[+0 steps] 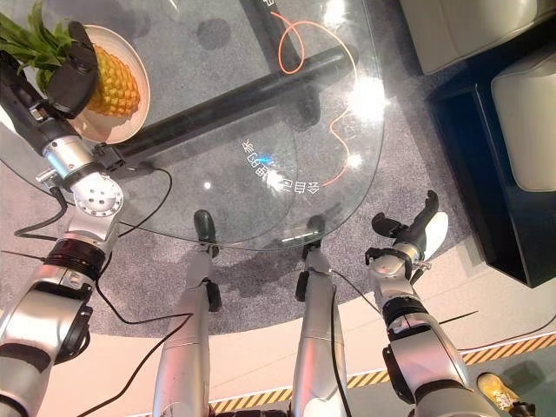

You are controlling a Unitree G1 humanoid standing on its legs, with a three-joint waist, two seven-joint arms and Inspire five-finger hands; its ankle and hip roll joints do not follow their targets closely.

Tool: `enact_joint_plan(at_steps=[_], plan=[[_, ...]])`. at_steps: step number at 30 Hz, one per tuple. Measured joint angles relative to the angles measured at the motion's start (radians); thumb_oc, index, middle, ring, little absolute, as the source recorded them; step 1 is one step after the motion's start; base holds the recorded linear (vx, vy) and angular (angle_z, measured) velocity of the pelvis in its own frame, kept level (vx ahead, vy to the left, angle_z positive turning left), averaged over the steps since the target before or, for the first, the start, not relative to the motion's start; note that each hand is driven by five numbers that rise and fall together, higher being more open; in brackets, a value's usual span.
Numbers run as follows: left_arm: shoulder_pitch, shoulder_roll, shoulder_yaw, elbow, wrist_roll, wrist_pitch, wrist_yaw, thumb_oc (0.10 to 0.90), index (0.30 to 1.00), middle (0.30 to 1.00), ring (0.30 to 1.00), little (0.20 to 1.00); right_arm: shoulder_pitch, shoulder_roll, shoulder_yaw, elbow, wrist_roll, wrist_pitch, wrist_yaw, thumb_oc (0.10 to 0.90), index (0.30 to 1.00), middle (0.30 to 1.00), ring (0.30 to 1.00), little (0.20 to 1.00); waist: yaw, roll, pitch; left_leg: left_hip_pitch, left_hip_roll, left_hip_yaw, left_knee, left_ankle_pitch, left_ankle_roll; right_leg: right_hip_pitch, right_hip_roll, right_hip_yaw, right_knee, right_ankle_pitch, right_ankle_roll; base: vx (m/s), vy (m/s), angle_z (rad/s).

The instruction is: Pick up the fruit to the plate

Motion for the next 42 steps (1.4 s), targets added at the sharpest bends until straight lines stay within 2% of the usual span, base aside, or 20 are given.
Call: enact_joint_plan(at_steps=[14,19,22,24,25,29,33,38,42], plan=[[0.033,0.0,0.011,-0.103,0.024,-0.025,0.078,0.8,0.9,0.9,0.9,0.9,0.009,0.001,-0.028,0.0,0.0,-0.002,0.0,0.8,0.9,0.9,0.9,0.9,0.004,0.0,0.0,0.039,-0.004,-0.003,-0.01,0.004,0.002,0.037,-0.004,-0.003,0.002,-0.002,-0.001,0.0,-0.001,0.0],[0.033,0.0,0.014,-0.112,0.045,-0.036,0.075,0.8,0.9,0.9,0.9,0.9,0.016,0.008,-0.028,0.002,0.0,-0.001,0.0,0.8,0.9,0.9,0.9,0.9,0.006,0.001,0.0,0.068,-0.005,-0.003,-0.013,0.007,0.001,0.065,-0.005,-0.003,0.0,-0.003,0.0,-0.02,-0.009,0.0],[0.033,0.0,0.038,-0.138,0.041,-0.036,0.05,0.8,0.9,0.9,0.9,0.9,0.023,0.009,-0.028,0.0,0.0,-0.001,0.0,0.8,0.9,0.9,0.9,0.9,0.006,0.001,0.0,0.091,-0.005,-0.003,-0.013,0.006,0.001,0.088,-0.006,-0.004,0.0,-0.004,0.0,0.0,0.0,0.0],[0.033,0.0,0.047,-0.162,-0.02,-0.036,-0.015,0.8,0.9,0.9,0.9,0.9,0.035,0.01,-0.03,0.001,0.0,-0.001,0.0,0.8,0.9,0.9,0.9,0.9,0.01,0.001,0.0,0.116,-0.005,-0.003,-0.016,0.006,0.001,0.111,-0.006,-0.003,-0.001,-0.005,0.0,0.0,0.0,0.0],[0.038,-0.001,0.047,-0.17,-0.09,-0.032,-0.082,0.8,0.9,0.9,0.9,0.9,0.048,0.013,-0.03,0.002,0.0,-0.001,0.0,0.8,0.9,0.9,0.9,0.9,0.01,0.001,0.0,0.14,-0.005,-0.002,-0.019,0.006,0.001,0.136,-0.006,-0.004,-0.005,-0.006,0.0,0.0,0.0,0.0],[0.067,0.0,0.049,-0.17,-0.267,0.029,-0.24,0.8,0.9,0.9,0.9,0.9,0.098,0.026,-0.07,0.016,0.0,0.001,0.0,0.8,0.9,0.9,0.9,0.9,0.011,0.003,0.0,0.248,-0.005,0.0,-0.069,0.004,0.005,0.245,-0.004,-0.011,-0.055,-0.011,0.006,0.04,-0.025,0.01],[0.145,0.002,0.06,-0.165,-0.411,0.134,-0.349,0.8,0.9,0.9,0.9,0.9,0.18,0.043,-0.107,0.022,-0.001,0.019,0.003,0.8,0.9,0.9,0.9,0.9,0.007,0.008,0.0,0.395,-0.007,0.002,-0.128,0.006,0.002,0.419,-0.004,-0.032,-0.153,0.009,0.017,0.07,-0.026,0.03],[0.308,0.003,0.176,-0.123,-0.565,0.261,-0.468,0.8,0.9,0.9,0.9,0.9,0.329,0.048,-0.168,0.03,-0.004,0.02,0.05,0.8,0.9,0.9,0.9,0.9,0.012,0.024,-0.009,0.611,-0.013,0.002,-0.213,-0.002,0.009,0.697,-0.004,-0.072,-0.35,0.055,0.036,0.15,-0.027,0.07],[0.434,0.003,0.251,-0.069,-0.592,0.343,-0.536,0.8,0.9,0.9,0.9,0.9,0.417,0.055,-0.207,0.066,-0.043,0.023,0.108,0.8,0.9,0.9,0.9,0.9,0.027,0.032,-0.021,0.702,-0.022,-0.001,-0.219,-0.029,0.007,0.85,-0.004,-0.094,-0.469,0.087,0.042,0.17,-0.013,0.07]])
